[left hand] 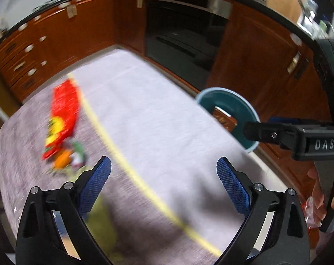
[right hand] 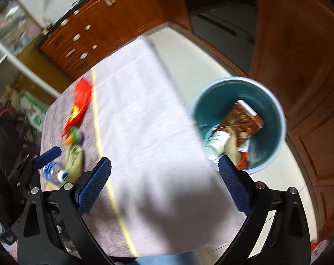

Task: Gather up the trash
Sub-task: 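Move both grippers back toward the water bottle and corn husks, then grasp the blue-label water bottle with the left gripper while the right gripper grasps the corn husks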

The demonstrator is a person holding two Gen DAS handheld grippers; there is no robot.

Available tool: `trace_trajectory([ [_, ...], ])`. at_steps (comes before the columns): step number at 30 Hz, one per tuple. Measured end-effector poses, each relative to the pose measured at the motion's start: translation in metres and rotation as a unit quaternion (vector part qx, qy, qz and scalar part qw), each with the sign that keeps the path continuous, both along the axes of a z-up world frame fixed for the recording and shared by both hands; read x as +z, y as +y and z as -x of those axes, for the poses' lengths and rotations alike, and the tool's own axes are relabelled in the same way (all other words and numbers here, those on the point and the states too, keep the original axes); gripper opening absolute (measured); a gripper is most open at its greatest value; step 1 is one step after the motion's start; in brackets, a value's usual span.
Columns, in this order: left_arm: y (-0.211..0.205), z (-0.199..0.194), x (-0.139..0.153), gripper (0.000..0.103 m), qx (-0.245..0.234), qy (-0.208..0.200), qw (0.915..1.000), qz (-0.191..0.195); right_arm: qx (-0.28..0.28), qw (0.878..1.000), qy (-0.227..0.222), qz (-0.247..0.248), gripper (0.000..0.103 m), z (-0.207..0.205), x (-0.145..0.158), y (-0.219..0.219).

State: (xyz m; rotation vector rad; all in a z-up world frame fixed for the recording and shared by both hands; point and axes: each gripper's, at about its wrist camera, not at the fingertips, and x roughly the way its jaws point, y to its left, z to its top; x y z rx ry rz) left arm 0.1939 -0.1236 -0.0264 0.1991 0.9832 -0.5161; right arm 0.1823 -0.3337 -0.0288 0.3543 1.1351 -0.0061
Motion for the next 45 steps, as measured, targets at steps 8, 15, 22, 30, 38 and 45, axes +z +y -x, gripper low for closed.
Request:
trace_trajectory([
  [8,0.106,0.004,0.005,0.097,0.085,0.001,0.9962,0.021,0.062,0.998,0.014,0.008,0.094,-0.008,0.000,0.084],
  [15,0.176,0.017,-0.006,0.097,0.142,0.012,0.9892,0.034,0.114,0.993,0.036,0.019,0.094,-0.011,-0.015,0.149],
  [22,0.216,0.025,-0.022,0.097,0.171,0.030,0.9842,0.035,0.152,0.986,0.067,0.009,0.094,-0.013,-0.037,0.196],
  [30,0.238,0.025,-0.037,0.097,0.186,0.055,0.9791,0.060,0.190,0.981,0.031,0.016,0.094,-0.035,-0.023,0.238],
  [38,0.247,0.018,-0.054,0.097,0.190,0.081,0.9758,0.070,0.207,0.975,0.018,0.078,0.042,-0.067,-0.031,0.261],
  [45,0.252,-0.005,-0.055,0.097,0.187,0.091,0.9738,0.092,0.239,0.967,0.076,0.034,0.039,-0.066,-0.056,0.265],
])
